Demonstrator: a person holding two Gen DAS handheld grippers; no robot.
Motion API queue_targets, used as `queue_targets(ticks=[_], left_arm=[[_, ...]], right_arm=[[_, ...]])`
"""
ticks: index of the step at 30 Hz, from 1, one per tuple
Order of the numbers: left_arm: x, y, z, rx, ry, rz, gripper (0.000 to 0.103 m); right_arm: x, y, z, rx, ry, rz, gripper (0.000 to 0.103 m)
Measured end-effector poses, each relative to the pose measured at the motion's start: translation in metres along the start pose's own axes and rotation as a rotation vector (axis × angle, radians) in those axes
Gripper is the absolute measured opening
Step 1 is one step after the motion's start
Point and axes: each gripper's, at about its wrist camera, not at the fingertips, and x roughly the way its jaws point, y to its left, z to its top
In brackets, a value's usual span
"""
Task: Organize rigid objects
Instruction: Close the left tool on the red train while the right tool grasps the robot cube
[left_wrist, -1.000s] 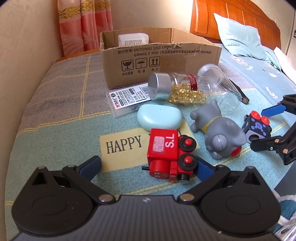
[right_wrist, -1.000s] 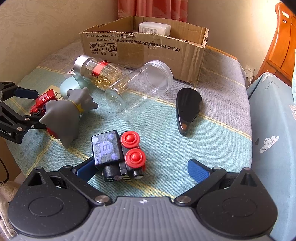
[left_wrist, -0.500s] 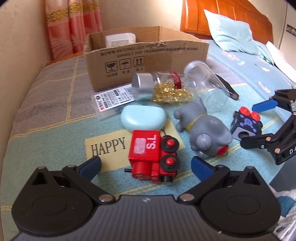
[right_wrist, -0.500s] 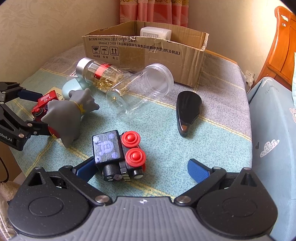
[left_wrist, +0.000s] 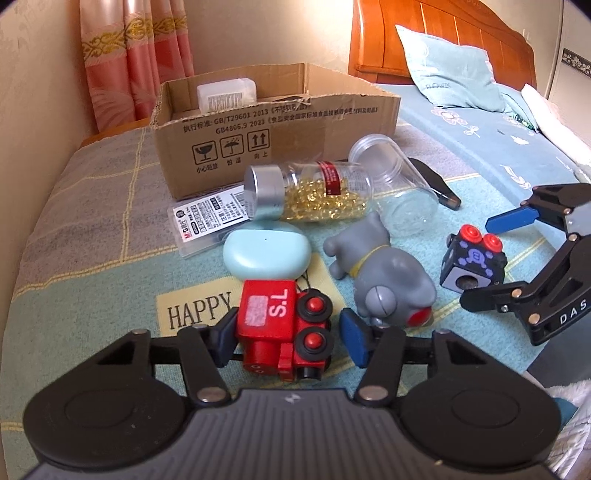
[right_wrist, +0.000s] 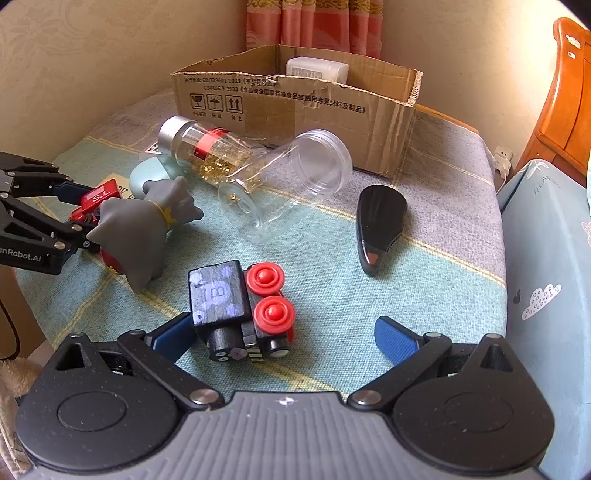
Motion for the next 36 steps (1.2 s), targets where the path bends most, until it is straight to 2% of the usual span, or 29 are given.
queue_targets(ticks=[4,6,11,14,24,28,36], left_arm=[[-0.001,0.0,-0.001,-0.003,-0.002,0.001,0.056],[-0.001,0.001,-0.001,-0.006,-0.002,0.0,0.056],[-0.001,0.001,-0.001,-0.006,-0.002,-0.001,0.056],[-0.001,0.001,-0.001,-0.011,-0.004,0.002,0.056],[0.0,0.002,0.002,-0.017,-0.003,-0.005,0.055],[-0.001,0.003,0.002,-0.023,-0.008,-0.012,0.05],[-0.004,0.003,0.005,-0.007,0.008,-0.024,0.048]], right_arm=[[0.002,0.005,0.004,-0.025,0.011,0.021,0.103],[0.002,0.009,0.005,-0.048,0.003,0.035,0.1],[-0.002,0.016,0.01,-0.104,-0.004,0.074,0.077],[-0.004,0.019,0.012,-0.126,-0.004,0.088,0.068],[-0.004,0.019,0.014,-0.121,0.004,0.088,0.064],[-0.004,0.019,0.015,-0.12,0.003,0.085,0.056],[-0.005,0.019,0.015,-0.124,0.017,0.075,0.056]])
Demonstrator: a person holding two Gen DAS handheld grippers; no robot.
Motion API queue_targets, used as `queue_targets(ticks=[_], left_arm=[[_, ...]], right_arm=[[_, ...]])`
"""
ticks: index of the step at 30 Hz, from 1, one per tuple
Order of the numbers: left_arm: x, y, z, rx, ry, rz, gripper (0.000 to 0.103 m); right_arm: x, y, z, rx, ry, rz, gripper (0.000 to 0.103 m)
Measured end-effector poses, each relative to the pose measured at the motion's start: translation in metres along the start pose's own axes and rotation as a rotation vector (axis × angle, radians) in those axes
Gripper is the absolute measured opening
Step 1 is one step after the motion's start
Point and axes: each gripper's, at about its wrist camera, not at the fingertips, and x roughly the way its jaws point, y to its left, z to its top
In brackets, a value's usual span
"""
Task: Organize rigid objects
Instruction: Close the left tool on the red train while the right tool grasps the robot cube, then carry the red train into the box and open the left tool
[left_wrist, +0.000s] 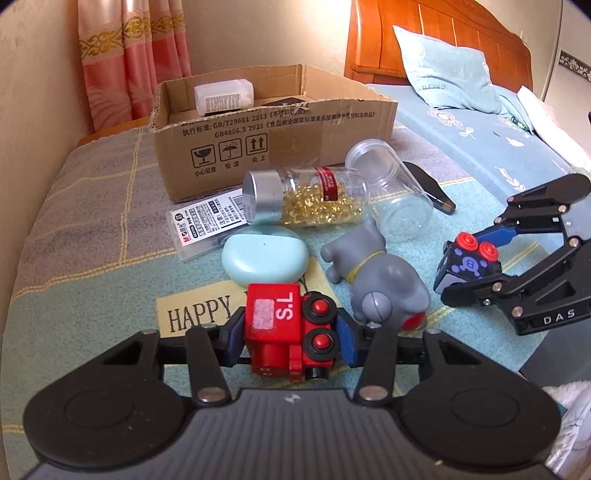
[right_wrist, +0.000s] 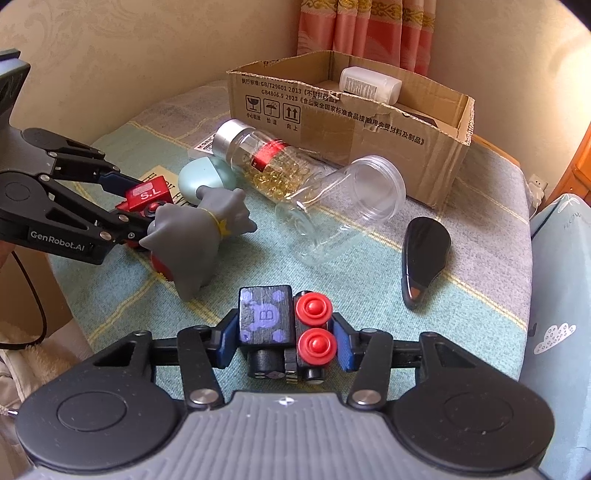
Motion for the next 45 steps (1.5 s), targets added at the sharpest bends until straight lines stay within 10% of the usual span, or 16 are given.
queue_targets(ticks=[19,35,39,45], left_arm=[[-0.035,0.003,0.043,0.047,-0.068,0.003,0.048],[0.002,0.035,0.168,0.129,-0.195,0.084,0.049],[0.017,0.041,0.171,0.114,-0.229,0.165,0.101],[0.008,0.045,0.151,0.078,-0.263,0.19,0.102]], right_arm=[[-0.024,-0.006,0.013,-0.005,-0.04,-0.008,0.055],[-0.055,-0.043,0.067,-0.025,-0.202,-0.072,0.055],[-0.054,-0.053,0.08,-0.031,-0.219,-0.088,0.055],[-0.05,-0.06,0.095,-0.034,-0.222,-0.1,0.055]])
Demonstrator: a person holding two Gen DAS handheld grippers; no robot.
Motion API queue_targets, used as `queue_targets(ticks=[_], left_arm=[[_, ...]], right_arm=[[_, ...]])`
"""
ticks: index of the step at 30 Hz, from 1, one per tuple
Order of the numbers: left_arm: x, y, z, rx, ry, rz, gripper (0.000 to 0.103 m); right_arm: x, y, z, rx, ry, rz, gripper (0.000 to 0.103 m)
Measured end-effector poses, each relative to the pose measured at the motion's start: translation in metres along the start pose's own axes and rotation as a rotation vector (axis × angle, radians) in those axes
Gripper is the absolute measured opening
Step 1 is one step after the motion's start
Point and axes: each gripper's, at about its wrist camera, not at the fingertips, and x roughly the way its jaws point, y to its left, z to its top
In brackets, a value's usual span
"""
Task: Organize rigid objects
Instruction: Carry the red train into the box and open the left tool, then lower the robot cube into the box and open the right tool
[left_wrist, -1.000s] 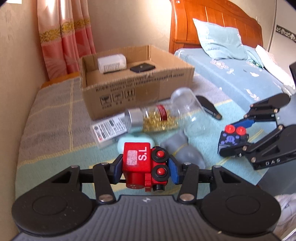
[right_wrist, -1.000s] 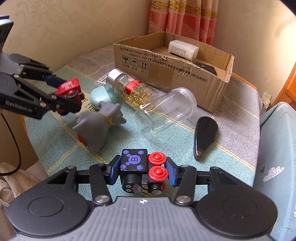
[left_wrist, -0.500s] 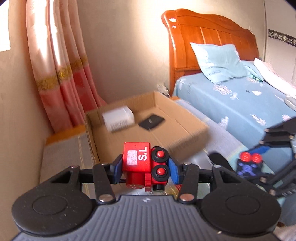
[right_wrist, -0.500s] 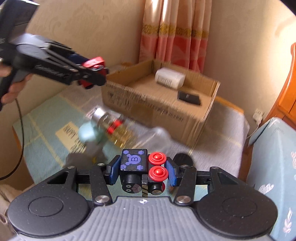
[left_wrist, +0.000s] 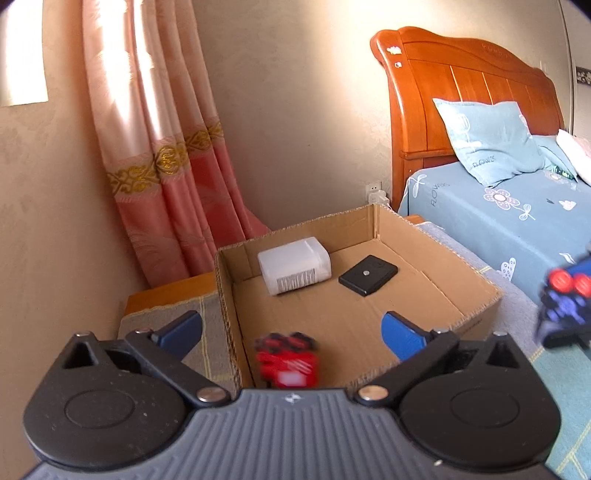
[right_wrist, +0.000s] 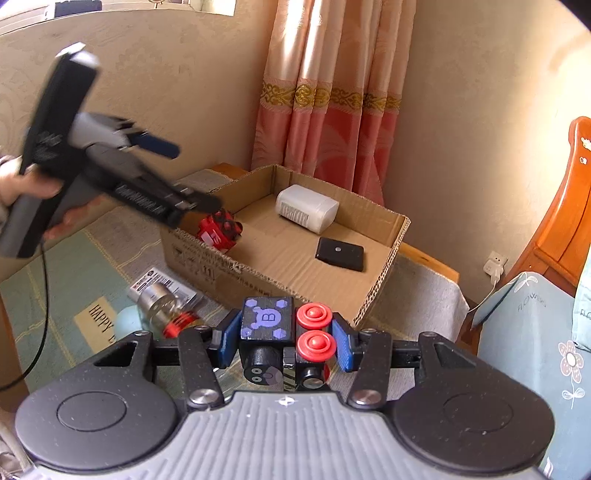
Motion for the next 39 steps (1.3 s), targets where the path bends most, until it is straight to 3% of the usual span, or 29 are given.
queue_targets(ticks=[13,27,28,31,32,39], left_arm=[[-0.052,-0.002,-0.046,-0.112,0.001,0.017,0.102],[-0.08,0.013,-0.078,-0.224,0.034,0.092,0.102],[-0.081,0.014,-0.078,-0.229,0.035,0.096,0.102],[-0.082,0.016,-0.08,-0.235,0.039,0.092,0.102],[-0.081,0.016,-0.08,-0.233,0.041,0.093,0.102],[-0.08,0.013,-0.079,-0.223,0.05,0.089,0.102]], right_arm=[[0.034,-0.012,0.049,-0.006,0.026,-0.026,0.055],[0.137,0.003,0.138,-0.044,0.075,0.003,0.055],[0.144,0.004,0.143,-0.033,0.074,-0.003,0.058],[0.154,0.003,0.151,-0.015,0.073,-0.032,0.092],[0.152,0.003,0.15,-0.004,0.06,-0.033,0.096],[0.121,0.006,0.132,0.015,0.04,-0.01,0.101]])
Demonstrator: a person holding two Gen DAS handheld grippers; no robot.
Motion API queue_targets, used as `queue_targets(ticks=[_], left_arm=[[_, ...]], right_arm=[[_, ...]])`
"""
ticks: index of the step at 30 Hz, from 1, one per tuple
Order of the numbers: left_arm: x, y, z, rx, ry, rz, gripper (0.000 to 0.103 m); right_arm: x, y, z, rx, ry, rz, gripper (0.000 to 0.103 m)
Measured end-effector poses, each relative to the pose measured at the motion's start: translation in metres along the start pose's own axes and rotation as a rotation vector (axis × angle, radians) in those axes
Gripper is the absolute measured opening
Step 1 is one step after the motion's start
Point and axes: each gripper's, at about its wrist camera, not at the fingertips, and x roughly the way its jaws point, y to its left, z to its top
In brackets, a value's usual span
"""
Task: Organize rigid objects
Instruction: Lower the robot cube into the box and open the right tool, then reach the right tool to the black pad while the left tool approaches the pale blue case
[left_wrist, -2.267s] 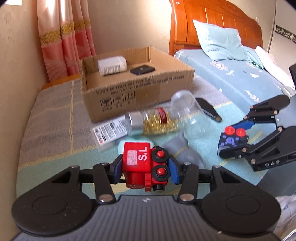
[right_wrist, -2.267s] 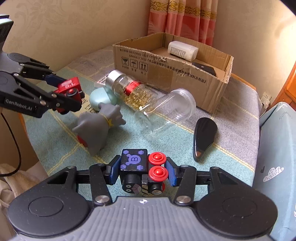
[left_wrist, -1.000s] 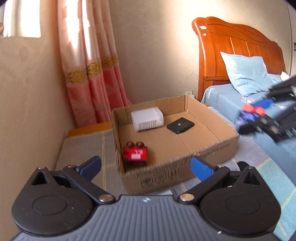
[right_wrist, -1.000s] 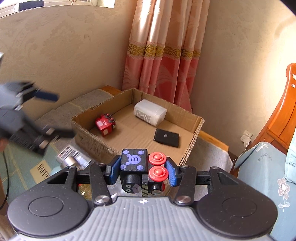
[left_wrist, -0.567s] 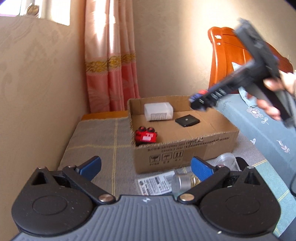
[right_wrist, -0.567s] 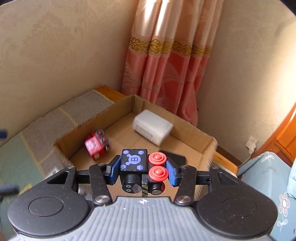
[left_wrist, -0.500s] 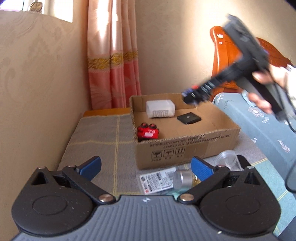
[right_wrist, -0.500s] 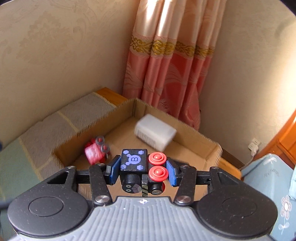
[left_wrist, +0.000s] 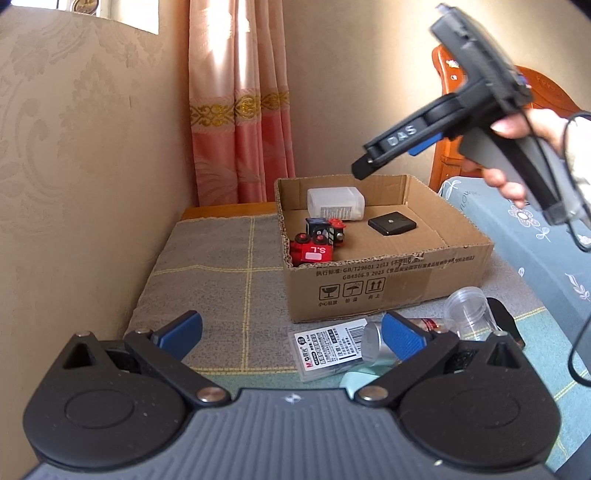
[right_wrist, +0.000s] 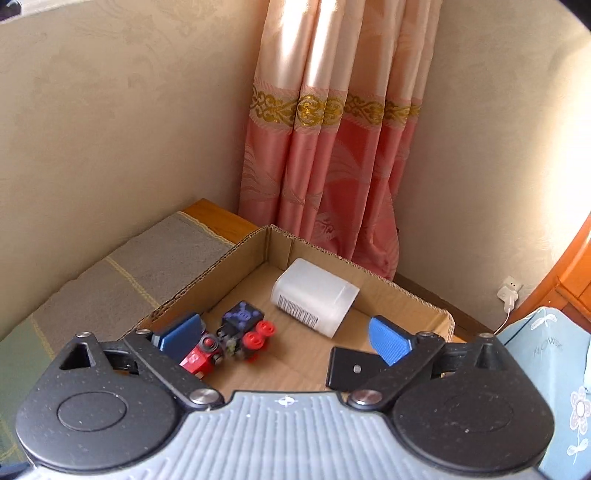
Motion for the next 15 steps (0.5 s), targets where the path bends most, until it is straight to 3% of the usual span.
queue_targets(ticks=[15], left_arm=[[-0.008,-0.011,0.0,-0.007,0.054,0.03,0.102]], right_arm=[[-0.058,0.003,-0.062,0.021,-0.009,0.07,0.103]])
